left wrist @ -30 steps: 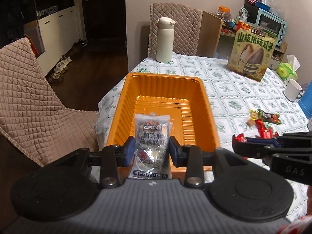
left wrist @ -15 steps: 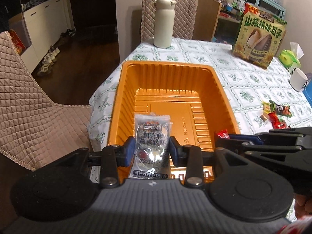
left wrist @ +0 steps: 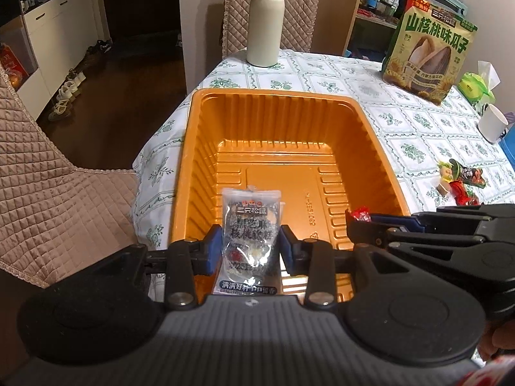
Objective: Organize snacks
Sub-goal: 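Carry the clear packet and red candy over the orange tray with both tools, then open both tools to drop the packet and candy into the tray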
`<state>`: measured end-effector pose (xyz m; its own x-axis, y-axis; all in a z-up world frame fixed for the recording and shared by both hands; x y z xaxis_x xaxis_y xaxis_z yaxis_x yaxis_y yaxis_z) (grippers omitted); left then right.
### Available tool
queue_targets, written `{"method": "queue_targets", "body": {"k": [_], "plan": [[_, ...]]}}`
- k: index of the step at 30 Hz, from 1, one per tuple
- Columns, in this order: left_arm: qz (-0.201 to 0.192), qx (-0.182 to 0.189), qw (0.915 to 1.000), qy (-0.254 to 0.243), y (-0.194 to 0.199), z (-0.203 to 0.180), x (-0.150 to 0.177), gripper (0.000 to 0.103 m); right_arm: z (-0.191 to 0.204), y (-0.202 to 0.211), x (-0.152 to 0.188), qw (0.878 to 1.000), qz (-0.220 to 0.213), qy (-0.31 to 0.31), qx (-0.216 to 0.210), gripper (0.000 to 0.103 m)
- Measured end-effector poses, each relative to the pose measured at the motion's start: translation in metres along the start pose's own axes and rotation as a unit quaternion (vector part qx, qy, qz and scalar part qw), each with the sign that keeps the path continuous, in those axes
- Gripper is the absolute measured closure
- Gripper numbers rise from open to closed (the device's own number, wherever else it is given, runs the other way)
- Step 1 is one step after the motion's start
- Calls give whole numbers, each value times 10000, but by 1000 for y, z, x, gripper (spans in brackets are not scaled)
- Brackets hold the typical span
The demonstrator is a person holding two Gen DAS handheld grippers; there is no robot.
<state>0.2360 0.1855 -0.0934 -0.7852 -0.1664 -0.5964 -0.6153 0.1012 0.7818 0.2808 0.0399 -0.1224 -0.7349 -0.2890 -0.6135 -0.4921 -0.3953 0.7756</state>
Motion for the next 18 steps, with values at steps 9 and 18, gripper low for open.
{"method": "queue_targets", "body": {"k": [9, 18], "plan": [[-5, 26, 10000, -50, -1, 3, -3, 68, -1, 1, -6, 9997, -117, -180, 65, 55], [-136, 70, 9998, -85, 3, 2, -11, 68, -11, 15, -7, 9988, -181, -448, 71, 50]]}}
Point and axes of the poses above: each gripper's, at about its wrist camera, not at the fingertips, and y roughly against the way its jaws point, z to its left, x to its underside, the point moved 3 cm from there along -y, roughly the way its jaws point, and after that the axes turned 9 degrees about x, right-handed, at the moved point
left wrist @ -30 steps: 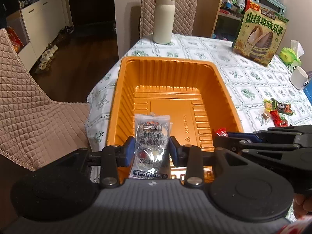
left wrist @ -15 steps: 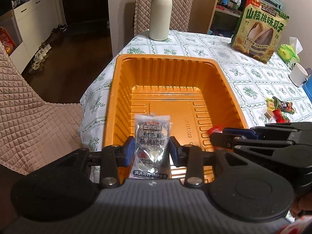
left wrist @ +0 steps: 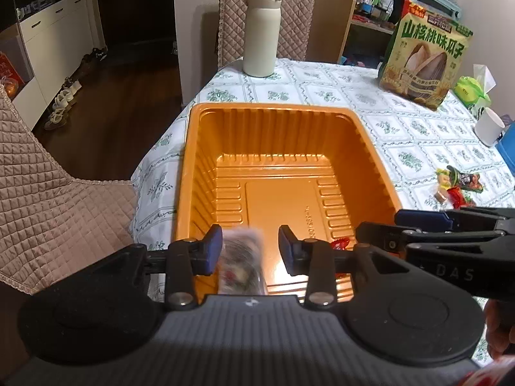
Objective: Organize snacks
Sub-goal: 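Open both tools to drop the packet and candy into the tray, then move both tools back toward the candy pile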
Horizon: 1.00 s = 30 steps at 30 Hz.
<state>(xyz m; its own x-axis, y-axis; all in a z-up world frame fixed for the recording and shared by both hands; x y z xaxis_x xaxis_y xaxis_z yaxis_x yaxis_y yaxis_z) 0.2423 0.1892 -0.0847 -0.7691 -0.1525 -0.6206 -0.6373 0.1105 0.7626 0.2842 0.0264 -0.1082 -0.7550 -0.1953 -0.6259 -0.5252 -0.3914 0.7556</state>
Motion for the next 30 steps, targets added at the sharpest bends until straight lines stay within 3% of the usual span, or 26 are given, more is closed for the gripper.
{"method": "queue_targets", "body": {"k": [16, 30], "plan": [[-207, -29, 9997, 110, 44, -26, 25, 63, -18, 60, 17, 9993, -261, -142, -231, 35], [-156, 37, 9998, 141, 76, -110, 67, 62, -69, 118, 56, 9989, -198, 25, -429, 31]]}}
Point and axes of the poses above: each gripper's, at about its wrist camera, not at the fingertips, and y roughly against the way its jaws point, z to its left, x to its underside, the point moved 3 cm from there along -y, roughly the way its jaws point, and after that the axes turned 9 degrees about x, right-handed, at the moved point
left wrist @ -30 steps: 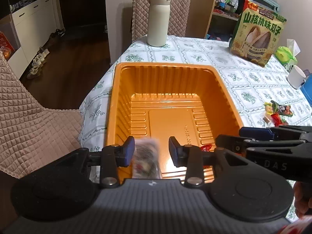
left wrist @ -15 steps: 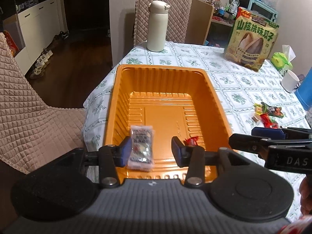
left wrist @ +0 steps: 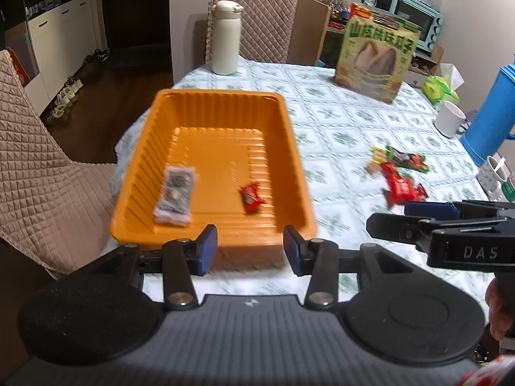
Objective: Organize snacks
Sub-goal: 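Move both tools back toward the candy pile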
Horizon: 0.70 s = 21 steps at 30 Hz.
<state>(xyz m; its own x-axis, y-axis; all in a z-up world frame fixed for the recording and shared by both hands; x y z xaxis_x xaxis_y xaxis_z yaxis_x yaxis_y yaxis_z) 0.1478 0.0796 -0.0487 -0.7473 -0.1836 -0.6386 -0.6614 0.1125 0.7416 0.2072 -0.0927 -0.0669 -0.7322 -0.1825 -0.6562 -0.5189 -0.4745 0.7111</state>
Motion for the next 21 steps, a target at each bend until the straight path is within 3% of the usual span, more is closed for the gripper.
{"method": "queue_targets", "body": {"k": [11, 21], "plan": [[183, -14, 9998, 88, -4, -58, 31, 61, -58, 33, 25, 9998, 160, 68, 66, 31], [308, 140, 9994, -26, -21, -102, 40, 61, -106, 50, 41, 9993, 256, 6, 263, 31]]}}
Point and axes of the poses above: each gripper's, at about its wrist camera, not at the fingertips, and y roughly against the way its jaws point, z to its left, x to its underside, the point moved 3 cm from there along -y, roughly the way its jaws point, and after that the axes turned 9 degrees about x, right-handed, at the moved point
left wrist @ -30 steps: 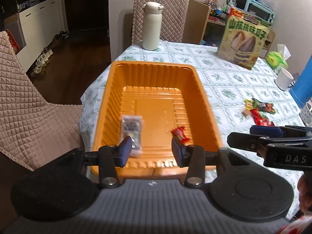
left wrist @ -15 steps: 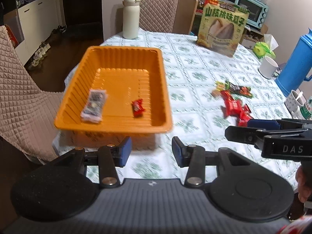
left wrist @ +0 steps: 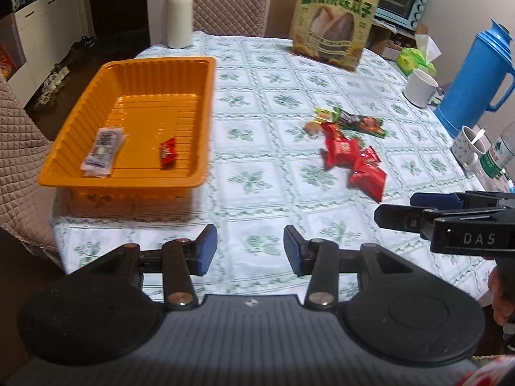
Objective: Organize snacks
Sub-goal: 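Move both tools back toward the candy pile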
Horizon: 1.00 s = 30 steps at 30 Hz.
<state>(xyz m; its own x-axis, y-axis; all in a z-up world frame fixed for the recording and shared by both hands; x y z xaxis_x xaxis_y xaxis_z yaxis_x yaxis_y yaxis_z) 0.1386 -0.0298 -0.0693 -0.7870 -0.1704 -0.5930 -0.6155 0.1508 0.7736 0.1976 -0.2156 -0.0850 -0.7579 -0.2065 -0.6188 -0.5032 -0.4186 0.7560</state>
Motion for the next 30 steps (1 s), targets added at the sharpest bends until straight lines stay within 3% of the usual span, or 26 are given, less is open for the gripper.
{"method": "queue_targets", "body": {"k": [19, 30], "plan": [[191, 281, 9984, -448, -44, -53, -9, 61, -64, 4, 16, 9986, 2, -208, 484, 31], [195, 332, 9973, -630, -71, -64, -25, 59, -80, -13, 8, 9979, -193, 199, 592, 31]]}}
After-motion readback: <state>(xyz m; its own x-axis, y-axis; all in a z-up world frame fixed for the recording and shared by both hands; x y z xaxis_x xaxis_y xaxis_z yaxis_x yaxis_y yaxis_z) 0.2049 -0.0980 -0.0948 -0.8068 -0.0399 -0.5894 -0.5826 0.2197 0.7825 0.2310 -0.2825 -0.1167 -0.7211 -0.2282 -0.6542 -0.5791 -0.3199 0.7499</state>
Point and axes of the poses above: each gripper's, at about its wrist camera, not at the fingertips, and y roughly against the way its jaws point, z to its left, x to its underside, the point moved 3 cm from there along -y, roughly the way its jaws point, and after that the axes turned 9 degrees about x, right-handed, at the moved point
